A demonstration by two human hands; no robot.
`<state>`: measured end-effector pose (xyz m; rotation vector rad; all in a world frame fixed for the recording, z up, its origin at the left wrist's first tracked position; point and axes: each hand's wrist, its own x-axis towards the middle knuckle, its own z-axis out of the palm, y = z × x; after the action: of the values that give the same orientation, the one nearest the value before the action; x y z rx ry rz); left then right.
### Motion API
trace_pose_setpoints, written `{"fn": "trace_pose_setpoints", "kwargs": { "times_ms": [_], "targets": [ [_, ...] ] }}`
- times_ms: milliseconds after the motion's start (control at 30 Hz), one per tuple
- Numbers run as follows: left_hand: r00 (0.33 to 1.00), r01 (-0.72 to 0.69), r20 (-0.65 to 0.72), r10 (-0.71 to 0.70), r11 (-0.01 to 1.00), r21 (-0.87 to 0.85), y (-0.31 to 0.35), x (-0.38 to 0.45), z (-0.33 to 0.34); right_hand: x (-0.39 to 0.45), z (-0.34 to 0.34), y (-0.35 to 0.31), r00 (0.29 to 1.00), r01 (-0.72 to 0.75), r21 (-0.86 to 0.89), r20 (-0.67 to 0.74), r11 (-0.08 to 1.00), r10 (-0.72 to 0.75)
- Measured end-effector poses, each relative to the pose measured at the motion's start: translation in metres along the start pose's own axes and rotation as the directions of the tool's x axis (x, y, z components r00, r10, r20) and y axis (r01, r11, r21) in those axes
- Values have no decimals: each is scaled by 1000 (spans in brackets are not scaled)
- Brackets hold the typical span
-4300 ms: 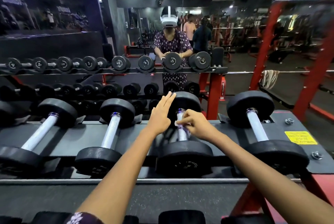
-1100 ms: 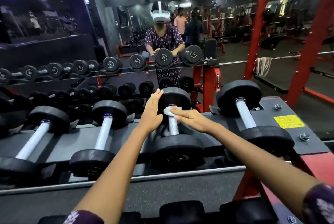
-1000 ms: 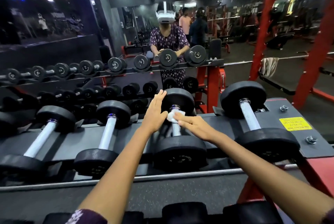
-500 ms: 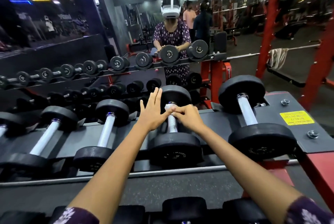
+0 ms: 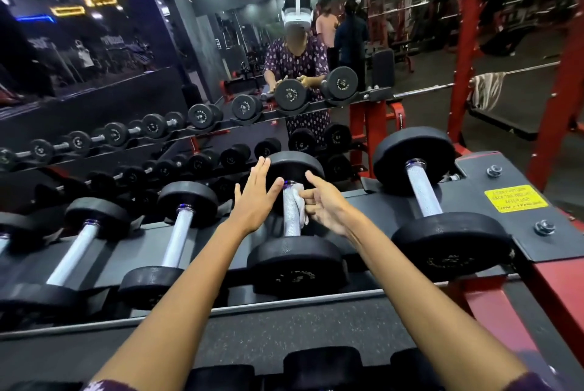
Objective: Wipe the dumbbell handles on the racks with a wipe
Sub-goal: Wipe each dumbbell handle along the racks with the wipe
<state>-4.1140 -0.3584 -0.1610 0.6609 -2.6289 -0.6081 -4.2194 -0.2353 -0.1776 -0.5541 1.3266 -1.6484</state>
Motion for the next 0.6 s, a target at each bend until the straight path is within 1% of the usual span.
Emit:
{"fn": "trace_pose_setpoints", "kwargs": {
  "times_ms": [100, 167, 267, 367, 533, 600],
  "targets": [
    [1000, 11, 11, -11, 1000, -11, 1, -2, 0, 5, -1, -3, 996, -89, 7, 16, 996, 89],
    [1000, 15, 16, -15, 1000, -10, 1, -3, 1, 5, -4, -4, 995, -99, 20, -26, 995, 99],
    [1000, 13, 1, -13, 1000, -20, 1, -1, -2, 4, 1, -7, 992, -119, 89, -27, 989, 122],
    [999, 30, 21, -29, 999, -40, 3, -2, -1, 1, 11, -9, 986, -152, 84, -63, 985, 157],
    [1000, 30, 11, -30, 999, -44, 3, -1, -2, 3, 12, -11, 987, -130, 186, -70, 974, 146],
    [999, 42, 19, -41, 998, -54, 4, -2, -2, -1, 13, -6, 980, -182, 134, -58, 974, 191]
  ]
}}
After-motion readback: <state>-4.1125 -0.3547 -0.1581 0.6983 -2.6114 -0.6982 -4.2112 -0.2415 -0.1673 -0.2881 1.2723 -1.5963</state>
